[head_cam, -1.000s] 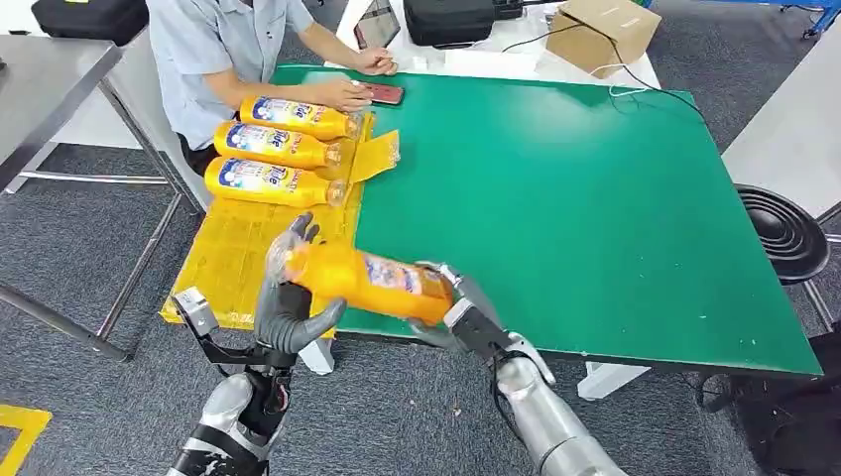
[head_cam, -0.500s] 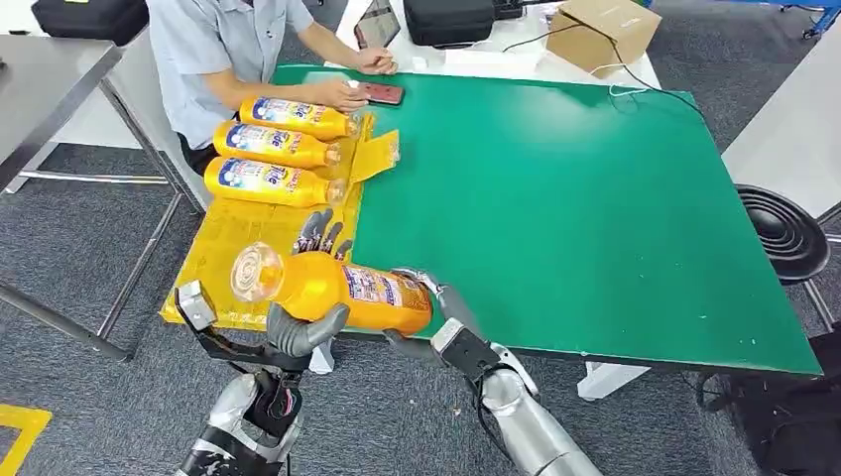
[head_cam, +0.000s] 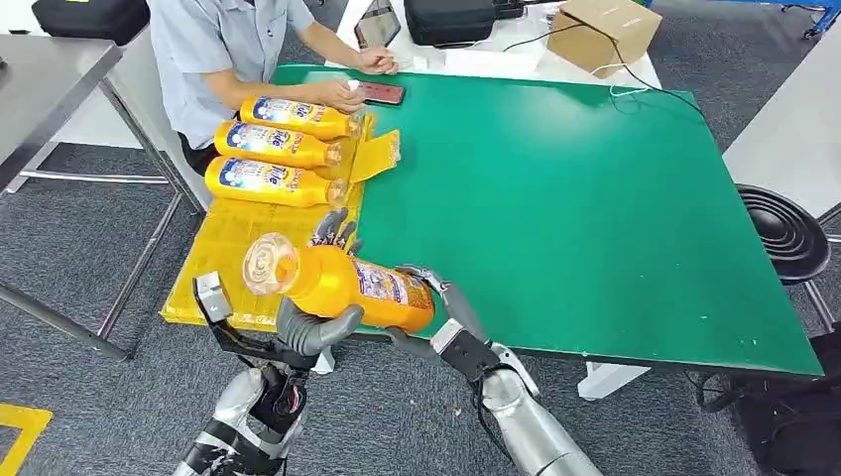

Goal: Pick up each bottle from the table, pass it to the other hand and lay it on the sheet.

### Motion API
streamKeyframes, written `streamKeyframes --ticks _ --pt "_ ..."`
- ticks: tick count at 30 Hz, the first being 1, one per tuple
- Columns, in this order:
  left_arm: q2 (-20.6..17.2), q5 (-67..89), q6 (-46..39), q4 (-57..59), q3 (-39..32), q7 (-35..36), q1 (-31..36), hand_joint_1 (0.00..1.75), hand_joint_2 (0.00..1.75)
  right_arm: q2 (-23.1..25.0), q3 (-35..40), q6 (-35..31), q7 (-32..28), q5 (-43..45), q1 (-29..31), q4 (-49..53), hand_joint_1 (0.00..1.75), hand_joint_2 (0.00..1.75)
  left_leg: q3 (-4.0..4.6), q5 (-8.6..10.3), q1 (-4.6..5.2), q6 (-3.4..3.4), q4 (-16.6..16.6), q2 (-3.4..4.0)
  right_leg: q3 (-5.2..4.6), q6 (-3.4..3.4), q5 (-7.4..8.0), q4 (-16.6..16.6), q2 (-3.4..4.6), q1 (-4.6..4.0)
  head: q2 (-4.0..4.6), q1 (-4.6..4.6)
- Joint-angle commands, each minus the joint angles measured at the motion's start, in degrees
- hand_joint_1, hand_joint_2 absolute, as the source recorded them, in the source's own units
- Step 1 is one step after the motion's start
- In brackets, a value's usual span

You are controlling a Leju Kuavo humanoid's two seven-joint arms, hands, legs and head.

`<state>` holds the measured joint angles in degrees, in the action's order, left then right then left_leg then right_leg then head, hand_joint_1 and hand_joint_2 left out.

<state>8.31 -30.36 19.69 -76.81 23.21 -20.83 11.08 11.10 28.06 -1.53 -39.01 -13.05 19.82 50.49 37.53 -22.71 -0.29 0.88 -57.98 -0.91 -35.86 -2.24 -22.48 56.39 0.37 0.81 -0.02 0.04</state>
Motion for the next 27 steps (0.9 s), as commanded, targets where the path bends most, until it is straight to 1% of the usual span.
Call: streamKeyframes --ticks 1,2,3,5,6,7,8,9,10,11,12,13,14,15,16,17,18,19,21,22,24,25,27 --pt "-1.7 0.1 0.0 7.4 5.8 2.4 3.1 0.0 1.75 0.9 4.5 -2.4 -1.0 -2.6 3.8 -5.0 1.75 1.75 -0.34 -0.13 0.0 -0.05 0.0 0.15 0.31 0.09 -0.1 0.0 0.06 -0.03 0.0 0.0" --pt "-1.7 0.1 0.0 7.4 5.8 2.4 3.1 0.0 1.75 0.9 4.5 -2.4 -1.0 -2.6 3.8 -5.0 1.73 1.75 -0.25 -0.09 -0.01 -0.04 0.0 0.12 0.23 0.08 -0.06 0.0 0.04 -0.04 0.0 0.0" --pt "-1.7 -0.2 0.3 7.5 5.7 2.3 3.2 0.0 1.75 1.0 4.8 -2.7 -1.0 -3.0 3.8 -5.2 1.73 1.75 -0.44 -0.17 -0.01 -0.06 0.0 0.16 0.4 0.12 -0.15 0.0 0.05 -0.04 0.0 0.02" --pt "-1.7 -0.7 0.9 7.5 5.8 2.3 3.4 0.0 1.75 1.2 5.0 -3.2 -1.0 -3.4 3.9 -5.8 1.73 1.75 -0.2 -0.07 0.0 -0.04 0.0 0.08 0.17 0.06 -0.06 0.0 0.02 -0.02 0.0 0.0" --pt "-1.7 -0.7 0.9 7.5 5.8 2.3 3.4 0.28 1.75 1.2 5.0 -3.2 -1.0 -3.4 3.9 -5.8 1.69 1.75 -0.37 -0.16 -0.02 -0.06 0.0 0.15 0.34 0.1 -0.13 0.0 0.05 -0.06 0.0 0.0" --pt "-1.8 -0.6 0.8 7.4 5.8 2.3 3.5 1.5 1.75 1.3 5.0 -3.3 -1.0 -3.4 3.8 -5.8 1.71 1.75 -0.32 -0.14 -0.01 -0.05 0.0 0.15 0.29 0.09 -0.11 0.0 0.07 -0.04 0.0 0.02" --pt "-1.8 -0.6 0.8 7.2 5.9 2.4 3.5 1.5 1.75 1.3 5.1 -3.5 -1.0 -3.5 3.8 -5.8 1.71 1.75 -0.23 -0.09 0.0 -0.03 0.0 0.12 0.2 0.06 -0.07 0.0 0.05 -0.02 0.0 0.0" --pt "-1.9 -0.6 0.9 7.1 6.1 2.5 3.5 1.66 1.75 1.3 5.1 -3.5 -1.0 -3.5 3.8 -5.7 1.73 1.75 -0.34 -0.15 -0.01 -0.05 0.0 0.14 0.31 0.09 -0.13 0.0 0.04 -0.04 0.0 0.02" --pt "-2.0 -0.9 1.3 7.2 6.2 2.7 3.5 1.75 1.75 1.3 5.3 -3.4 -1.0 -3.4 3.8 -5.7 1.73 1.75 -0.18 -0.07 0.01 -0.03 0.0 0.09 0.15 0.06 -0.06 0.0 0.02 -0.01 0.0 0.0" --pt "-2.0 -0.9 1.2 7.2 6.2 2.7 3.5 1.75 1.75 1.4 5.4 -3.5 -1.0 -3.4 3.8 -5.7 1.73 1.75 -0.41 -0.18 -0.01 -0.05 0.0 0.13 0.38 0.1 -0.16 0.0 0.02 -0.04 0.0 0.02" --pt "-2.0 -1.1 1.4 7.3 6.1 2.6 3.6 1.75 1.75 1.4 5.5 -3.6 -1.0 -3.5 3.8 -5.6 1.68 1.75 -0.15 -0.06 0.0 -0.03 0.0 0.07 0.13 0.05 -0.05 0.0 0.01 -0.02 0.0 0.0" --pt "-1.7 -3.3 2.7 7.7 5.7 3.5 3.6 1.75 1.75 1.4 5.6 -3.2 -1.0 -3.0 3.7 -5.1 1.57 1.75 -0.29 -0.12 0.0 -0.04 0.0 0.12 0.26 0.08 -0.1 0.0 0.04 -0.03 0.0 0.02" --pt "-1.7 -3.7 3.0 7.8 5.7 3.7 3.6 1.75 1.75 1.4 5.6 -3.2 -1.0 -3.0 3.7 -5.1 1.52 1.75 -0.26 -0.1 0.01 -0.04 0.0 0.12 0.22 0.07 -0.09 0.0 0.04 -0.01 0.0 0.0" --pt "-1.8 -4.6 3.8 7.8 5.6 3.9 3.6 1.75 1.75 1.5 5.6 -3.1 -1.0 -2.9 3.8 -5.1 1.41 1.75 -0.15 -0.06 0.0 -0.03 0.0 0.09 0.12 0.05 -0.05 0.0 0.03 -0.02 0.0 0.02" --pt "-1.8 -6.4 5.0 8.1 5.3 4.5 3.7 1.75 1.75 1.6 5.8 -2.5 -1.0 -2.7 3.8 -5.1 0.16 1.75 -0.34 -0.15 0.01 -0.05 0.0 0.14 0.3 0.09 -0.13 0.0 0.04 -0.02 0.0 0.0" --pt "-1.9 -7.2 5.5 8.1 4.9 4.7 3.7 1.75 1.75 1.8 5.7 -2.5 -1.0 -2.5 3.7 -5.1 0.0 1.75 -0.26 -0.1 -0.01 -0.04 0.0 0.13 0.23 0.08 -0.08 0.0 0.05 -0.03 0.0 0.02" --pt "-1.9 -7.8 5.9 8.1 4.7 4.9 3.7 1.75 1.75 1.8 5.9 -2.3 -1.0 -2.6 3.7 -5.0 0.0 1.75 -0.15 -0.06 0.0 -0.03 0.0 0.11 0.12 0.06 -0.04 0.0 0.04 -0.02 0.0 0.0" --pt "-2.0 -9.3 6.6 8.1 4.0 5.1 3.6 1.75 1.75 1.8 6.5 -1.9 -1.0 -3.2 3.8 -5.1 0.0 1.75 -0.34 -0.15 -0.01 -0.06 0.0 0.17 0.29 0.1 -0.12 0.0 0.08 -0.04 0.0 0.0" --pt "-2.2 -9.5 6.8 8.0 3.9 5.2 3.7 1.75 1.75 1.8 6.6 -1.9 -1.0 -3.2 3.6 -5.1 0.0 1.75 -0.19 -0.07 -0.02 -0.04 0.0 0.12 0.16 0.07 -0.05 0.0 0.04 -0.04 0.0 0.0" --pt "-2.2 -9.7 6.7 8.0 3.5 5.2 3.7 1.75 1.75 1.8 6.7 -2.3 -1.0 -3.4 3.4 -4.6 0.0 0.0 -0.37 -0.15 -0.01 -0.06 0.0 0.15 0.33 0.11 -0.14 0.0 0.03 -0.04 0.0 0.02" --pt "-2.3 -9.9 6.6 8.2 3.1 5.2 3.8 1.75 1.75 1.9 6.6 -2.5 -1.0 -3.3 3.1 -4.3 0.0 0.0 -0.13 -0.05 -0.04 -0.04 0.0 0.09 0.11 0.06 -0.03 0.0 0.03 -0.06 0.0 0.0" --pt "-2.3 -9.9 6.6 8.2 3.1 5.2 3.8 1.75 1.75 1.9 6.6 -2.5 -1.0 -3.3 3.1 -4.3 0.0 0.0 -0.35 -0.14 -0.01 -0.05 0.0 0.13 0.31 0.1 -0.13 0.0 0.04 -0.05 0.0 0.02" --pt "-2.3 -9.9 6.6 8.2 3.1 5.2 3.8 1.75 1.75 1.9 6.6 -2.5 -1.0 -3.3 3.1 -4.3 0.0 0.0 -0.16 -0.06 -0.02 -0.03 0.0 0.1 0.13 0.06 -0.04 0.0 0.02 -0.04 0.0 0.02"
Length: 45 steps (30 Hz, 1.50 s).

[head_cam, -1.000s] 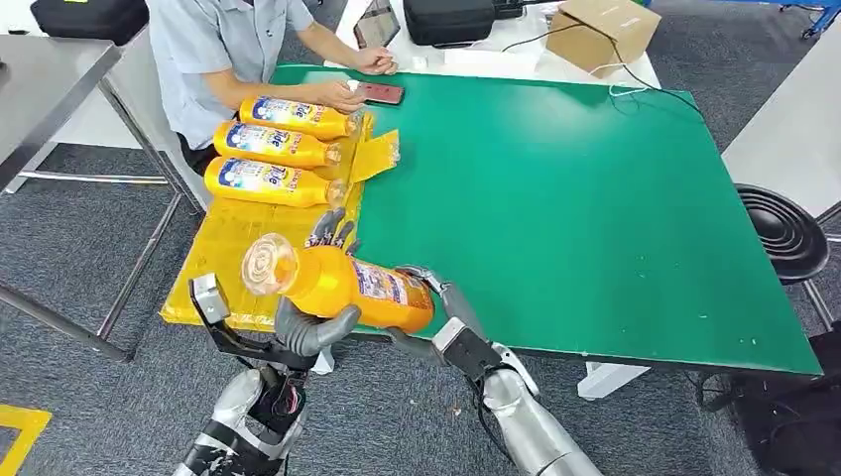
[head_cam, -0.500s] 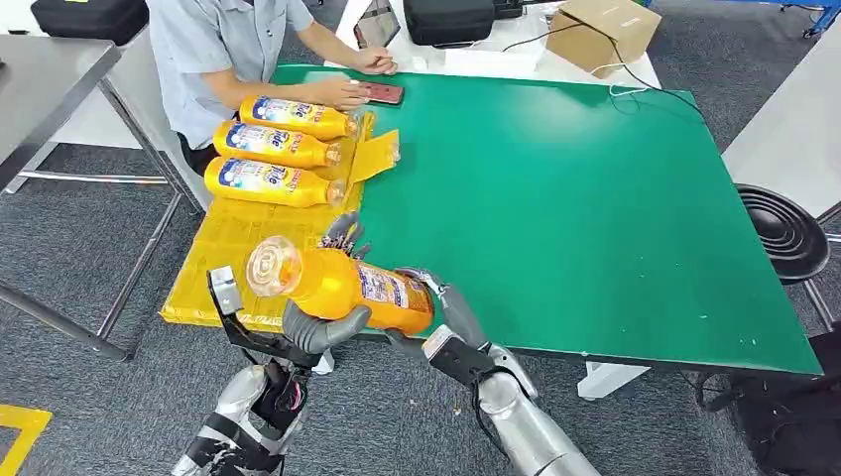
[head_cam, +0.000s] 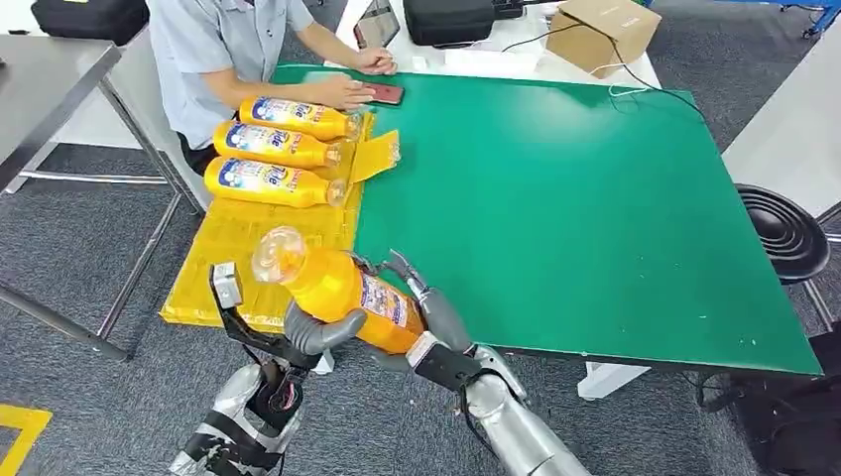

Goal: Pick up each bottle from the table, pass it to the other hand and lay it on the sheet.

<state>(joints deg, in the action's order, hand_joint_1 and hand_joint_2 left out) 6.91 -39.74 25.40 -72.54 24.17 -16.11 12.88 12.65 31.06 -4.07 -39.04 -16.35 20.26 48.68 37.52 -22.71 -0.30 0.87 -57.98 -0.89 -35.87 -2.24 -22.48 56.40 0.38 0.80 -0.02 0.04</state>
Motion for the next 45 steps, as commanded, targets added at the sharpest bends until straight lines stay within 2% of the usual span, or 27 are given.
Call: streamKeyframes --ticks 1,6,9,12,13,15,16,17,18,21,26,29,31,33,36,39,41,45 --pt "-0.9 -0.5 0.9 3.9 2.1 0.5 2.0 1.75 1.75 0.4 3.6 0.1 -1.0 0.0 2.7 -2.5 0.0 0.0 -0.34 -0.15 -0.01 -0.05 0.0 0.09 0.32 0.09 -0.14 0.0 0.0 -0.04 0.0 0.0" --pt "-0.9 -0.5 0.9 3.9 2.1 0.5 2.0 1.75 1.75 0.4 3.6 0.1 -1.0 0.0 2.7 -2.5 0.0 0.0 -0.18 -0.07 -0.01 -0.03 0.0 0.05 0.17 0.06 -0.06 0.0 0.0 -0.02 0.0 0.0" --pt "-1.1 -0.3 -1.7 5.4 0.0 0.6 3.0 1.75 1.75 0.6 3.3 -2.2 -1.0 -0.6 2.0 -1.7 0.0 0.0 -0.44 -0.2 -0.02 -0.06 0.0 0.09 0.43 0.12 -0.18 0.0 -0.01 -0.05 0.0 0.0" --pt "-4.5 10.1 -11.9 10.5 0.0 1.6 8.4 1.75 1.75 -0.2 3.0 -5.3 -1.0 -1.2 1.3 -1.3 0.0 0.0 -0.67 -0.31 -0.05 -0.1 0.0 0.16 0.65 0.18 -0.28 0.0 0.01 -0.09 0.0 0.0" --pt "-5.3 12.7 -13.9 12.6 0.0 1.6 10.4 1.75 1.75 -0.5 2.9 -6.1 -1.0 -1.3 1.1 -1.1 0.0 0.0 -0.34 -0.1 -0.04 -0.08 0.0 0.03 0.34 0.13 -0.12 0.0 -0.06 -0.06 0.0 0.02" --pt "-5.7 14.3 -14.7 16.0 -1.7 1.9 13.5 1.75 1.75 -1.0 2.7 -6.6 -1.0 -1.2 1.1 -0.7 0.0 0.0 -0.4 -0.1 -0.07 -0.1 0.0 -0.08 0.43 0.16 -0.15 0.0 -0.18 -0.1 0.0 0.0" --pt "-6.3 18.6 -17.6 17.1 -1.4 0.5 14.9 1.75 1.75 -1.2 2.5 -7.4 -1.0 -1.4 0.9 -0.1 0.0 0.0 -0.24 -0.01 -0.04 -0.07 0.1 -0.13 0.27 0.1 -0.07 0.0 -0.19 -0.06 0.0 0.0" --pt "-7.4 28.5 -28.0 17.9 -0.6 -2.6 17.5 1.75 1.75 -1.5 2.3 -8.2 -1.0 -1.4 0.7 0.8 0.0 0.0 -0.53 -0.12 -0.08 -0.12 0.0 -0.09 0.57 0.19 -0.18 0.0 -0.21 -0.13 0.0 0.02" --pt "-7.4 29.0 -27.6 18.4 -1.7 -2.0 18.6 1.75 1.75 -1.5 2.1 -7.9 -1.0 -1.3 0.8 0.9 0.0 0.0 -0.45 -0.11 -0.08 -0.11 0.0 -0.06 0.45 0.17 -0.16 0.0 -0.18 -0.12 0.0 -0.04" --pt "-9.1 41.1 -35.8 18.6 -3.0 -2.6 22.7 1.75 1.75 -2.0 2.2 -9.0 -1.0 -1.8 0.1 3.8 0.0 0.0 -0.17 -0.02 -0.05 -0.08 0.0 0.03 0.13 0.13 -0.03 0.1 -0.07 -0.09 0.0 0.07" --pt "-9.4 51.5 -35.6 22.2 -6.5 -1.1 28.9 1.75 1.75 -1.8 2.6 -9.3 -1.0 -2.0 0.2 5.0 0.0 0.0 -0.46 -0.11 -0.08 -0.07 -0.1 0.14 0.43 0.17 -0.2 0.1 -0.09 -0.14 0.0 0.0" --pt "-8.4 53.9 -34.3 26.4 -7.9 -1.0 33.4 1.75 1.75 -1.5 3.2 -9.3 -1.0 -1.2 0.5 4.7 0.0 0.0 -0.1 0.08 -0.08 -0.01 0.0 0.08 0.11 0.09 -0.01 0.1 -0.1 -0.08 0.0 -0.02" --pt "-8.0 56.4 -35.1 28.4 -7.3 -0.8 35.9 1.75 1.75 -1.3 3.8 -8.5 -1.0 -0.8 0.8 4.5 0.0 0.0 -0.33 -0.07 -0.11 -0.04 -0.1 0.13 0.35 0.14 -0.14 0.1 -0.1 -0.12 0.0 -0.02" --pt "-8.5 65.4 -36.5 33.2 -1.9 2.4 39.9 1.75 1.75 -1.0 4.1 -7.7 -1.0 -0.2 1.0 4.3 0.0 0.0 -0.21 0.01 -0.09 -0.03 -0.1 0.05 0.25 0.13 -0.09 0.1 -0.16 -0.1 0.0 0.0" --pt "-7.0 76.6 -32.9 44.9 6.1 8.1 45.8 1.75 1.75 -0.4 4.9 -6.1 -1.0 0.2 1.6 3.6 0.0 0.0 -0.24 0.01 -0.1 -0.04 -0.1 -0.09 0.32 0.14 -0.13 0.1 -0.28 -0.1 0.0 -0.04" --pt "-5.0 81.8 -28.7 52.7 9.6 11.7 47.3 1.75 1.75 0.2 5.9 -5.1 -1.0 0.4 2.0 2.9 0.0 0.0 -0.22 0.09 -0.03 -0.01 0.0 -0.09 0.26 0.1 -0.06 0.0 -0.24 -0.03 0.0 0.0" --pt "-4.6 82.2 -28.3 53.8 9.7 12.1 46.8 1.75 1.75 0.4 6.2 -5.0 -1.0 0.5 2.0 2.7 0.0 0.0 -0.53 -0.08 -0.07 -0.04 0.0 0.06 0.55 0.16 -0.17 0.0 -0.15 -0.08 0.0 0.0" --pt "-4.1 80.2 -23.9 56.7 7.2 15.8 44.6 1.75 1.75 1.0 7.6 -4.1 -1.0 0.6 1.9 2.2 0.0 0.0 -0.25 0.03 -0.02 -0.01 0.0 0.2 0.21 0.08 -0.02 0.0 0.03 -0.03 0.0 0.02"
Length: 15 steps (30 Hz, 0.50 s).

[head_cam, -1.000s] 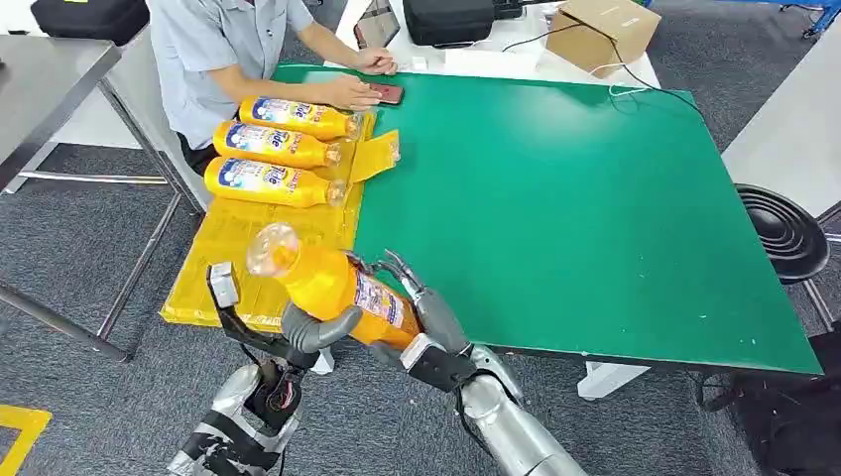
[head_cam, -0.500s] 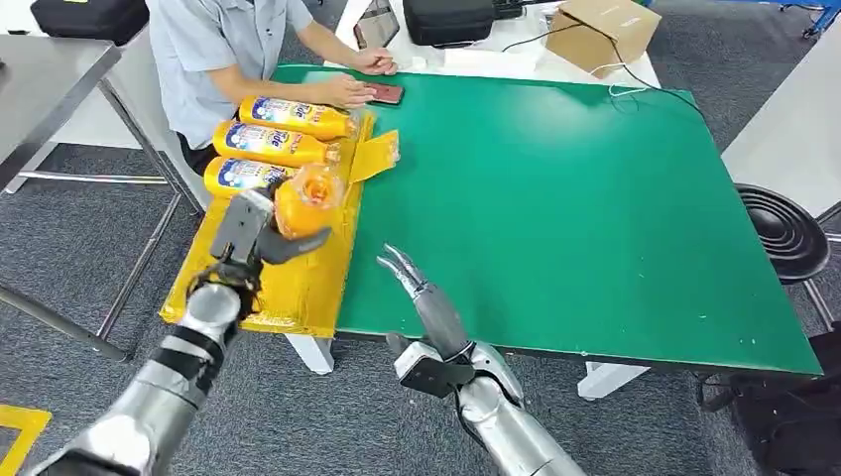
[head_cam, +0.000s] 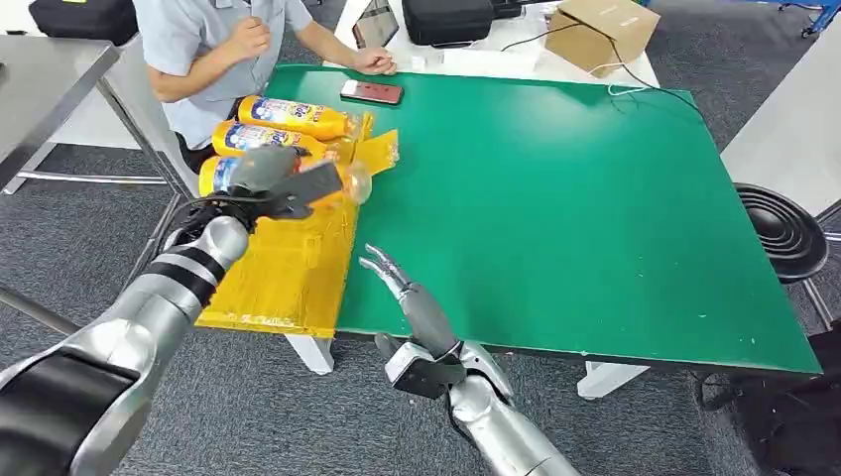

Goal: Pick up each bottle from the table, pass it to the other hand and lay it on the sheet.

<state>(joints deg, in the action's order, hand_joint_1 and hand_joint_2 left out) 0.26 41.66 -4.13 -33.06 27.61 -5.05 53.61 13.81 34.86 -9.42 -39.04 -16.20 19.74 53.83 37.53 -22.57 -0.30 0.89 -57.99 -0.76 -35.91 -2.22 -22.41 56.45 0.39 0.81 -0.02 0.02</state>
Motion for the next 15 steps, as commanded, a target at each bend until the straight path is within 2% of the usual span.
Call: streamKeyframes --ticks 1,4,5,7,12,15 --pt "2.5 -1.7 5.9 17.5 3.2 4.9 3.5 1.75 1.75 -0.1 4.0 1.3 -1.0 0.5 2.4 -3.0 0.0 0.0 -0.44 -0.19 -0.04 -0.05 0.0 0.08 0.44 0.09 -0.17 -0.1 0.0 -0.07 0.0 0.0" --pt "1.9 -3.3 6.3 17.7 1.1 5.2 1.9 1.75 1.75 -0.4 4.5 1.0 -1.0 1.0 1.7 -2.3 0.0 0.0 -0.27 -0.12 -0.01 -0.03 0.1 0.14 0.26 0.06 -0.09 -0.1 0.06 -0.03 0.0 0.02" --pt "1.9 -3.3 6.3 17.7 1.1 5.2 1.9 1.75 1.75 -0.4 4.5 1.0 -1.0 1.0 1.7 -2.3 0.0 0.0 -0.5 -0.24 -0.03 -0.06 0.0 0.23 0.47 0.1 -0.18 -0.1 0.11 -0.08 0.0 0.02" --pt "1.9 -3.3 6.3 17.7 1.1 5.2 1.9 1.75 1.75 -0.4 4.5 1.0 -1.0 1.0 1.7 -2.3 0.0 0.0 -0.2 -0.09 0.0 -0.03 0.0 0.1 0.2 0.05 -0.09 0.0 -0.01 -0.04 0.0 0.02" --pt "1.9 -4.8 6.0 17.3 -0.8 5.4 1.5 1.75 1.75 -0.5 4.3 1.1 -1.0 1.7 1.5 -2.0 0.0 0.0 -0.44 -0.25 -0.05 -0.05 0.0 0.14 0.46 0.1 -0.21 0.0 0.02 -0.09 0.0 0.0" --pt "1.6 -3.1 2.6 17.4 -0.3 6.7 0.2 1.75 1.75 -0.4 4.6 0.8 -1.0 2.0 1.3 -1.9 0.0 0.0 -0.43 -0.22 -0.04 -0.04 0.0 0.16 0.44 0.11 -0.18 -0.1 0.04 -0.07 0.0 0.02"
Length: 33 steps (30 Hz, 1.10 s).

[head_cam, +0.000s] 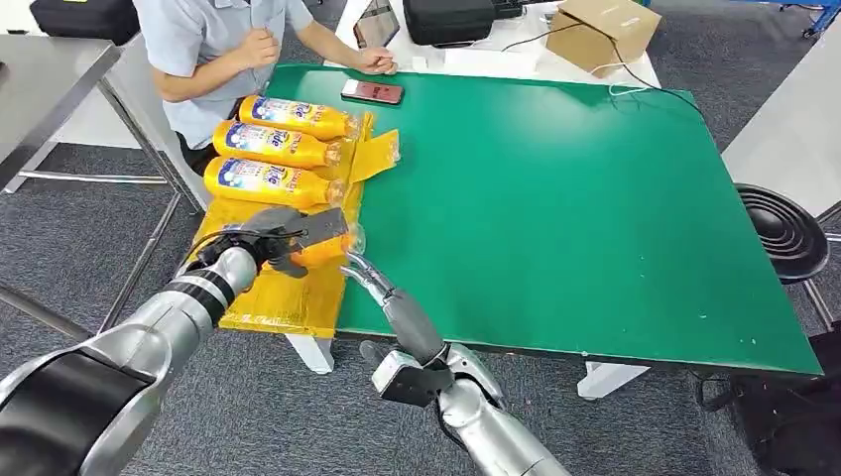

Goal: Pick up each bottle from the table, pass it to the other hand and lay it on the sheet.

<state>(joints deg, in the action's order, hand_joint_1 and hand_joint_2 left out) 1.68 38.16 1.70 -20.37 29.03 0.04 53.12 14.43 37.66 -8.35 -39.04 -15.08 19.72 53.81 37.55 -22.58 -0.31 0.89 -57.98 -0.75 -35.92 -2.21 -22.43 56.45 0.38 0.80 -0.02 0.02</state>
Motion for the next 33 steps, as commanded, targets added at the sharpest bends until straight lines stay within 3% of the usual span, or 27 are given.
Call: streamKeyframes --ticks 1,7,8,9,11,17,21,26,29,33 --pt "0.2 1.1 -4.5 5.1 -1.6 2.5 0.4 1.75 1.75 -1.0 2.3 -0.4 -1.0 0.4 1.7 -2.2 0.0 0.0 -0.32 -0.13 -0.01 -0.03 0.0 0.11 0.31 0.07 -0.1 -0.1 0.04 -0.03 0.0 0.02" --pt "0.3 2.1 -7.5 5.4 -2.4 3.8 -0.2 1.75 1.75 -1.0 2.5 -0.7 -1.0 0.5 2.6 -2.5 0.0 0.0 -0.34 -0.16 -0.02 -0.05 0.0 0.11 0.34 0.08 -0.13 0.0 0.03 -0.05 0.0 0.02" --pt "0.3 2.1 -7.5 5.4 -2.4 3.8 -0.2 1.27 1.75 -1.0 2.5 -0.7 -1.0 0.5 2.6 -2.5 0.0 0.0 -0.23 -0.09 0.0 -0.03 0.0 0.09 0.22 0.06 -0.07 0.0 0.04 -0.03 0.0 0.02" --pt "0.4 1.6 -7.8 5.5 -3.4 4.5 -0.3 0.19 1.75 -0.9 2.2 -0.8 -1.0 0.7 2.7 -2.6 0.0 0.0 -0.4 -0.2 -0.02 -0.05 0.0 0.1 0.4 0.09 -0.17 0.0 0.03 -0.06 0.0 0.02" --pt "0.5 0.5 -6.3 5.8 -4.8 4.5 -1.0 0.0 1.75 -0.8 2.1 -0.8 -1.0 0.7 2.9 -3.1 0.0 0.0 -0.34 -0.15 -0.02 -0.04 0.0 0.08 0.34 0.08 -0.12 0.0 0.02 -0.06 0.0 0.02" --pt "0.5 1.4 -3.7 5.3 -4.2 1.5 -1.8 0.0 1.75 -1.0 3.0 -1.2 -1.0 0.6 2.9 -4.6 0.0 0.0 -0.38 -0.15 -0.02 -0.03 0.0 0.08 0.38 0.08 -0.12 -0.1 0.01 -0.05 0.0 0.0" --pt "0.9 -1.7 -1.9 4.5 -7.4 -1.6 -2.7 0.0 1.75 -1.1 3.4 -1.9 -1.0 0.9 3.4 -5.4 0.0 0.0 -0.27 -0.1 0.0 -0.02 0.0 0.08 0.26 0.05 -0.06 -0.1 0.05 -0.02 0.0 0.02" --pt "1.3 -11.5 3.9 2.8 -15.7 -9.7 -2.6 0.0 1.75 -1.5 3.7 -2.8 -1.0 1.6 3.1 -5.5 0.0 0.0 -0.36 -0.13 -0.01 -0.03 0.0 0.02 0.37 0.08 -0.12 -0.1 -0.02 -0.04 0.0 0.02" --pt "1.2 -11.6 4.3 2.7 -15.8 -9.7 -2.2 0.0 1.75 -1.6 3.7 -2.8 -1.0 1.6 3.1 -5.5 0.0 0.0 -0.3 -0.12 -0.02 -0.03 0.0 0.0 0.32 0.07 -0.1 -0.1 -0.03 -0.05 0.0 0.02" --pt "1.1 -23.3 10.1 -0.8 -24.8 -16.9 -2.0 0.0 1.75 -2.1 4.4 -3.7 -1.0 2.3 3.0 -5.0 0.0 0.0 -0.37 -0.18 -0.04 -0.04 0.0 0.08 0.38 0.09 -0.15 0.0 0.01 -0.07 0.0 0.02"
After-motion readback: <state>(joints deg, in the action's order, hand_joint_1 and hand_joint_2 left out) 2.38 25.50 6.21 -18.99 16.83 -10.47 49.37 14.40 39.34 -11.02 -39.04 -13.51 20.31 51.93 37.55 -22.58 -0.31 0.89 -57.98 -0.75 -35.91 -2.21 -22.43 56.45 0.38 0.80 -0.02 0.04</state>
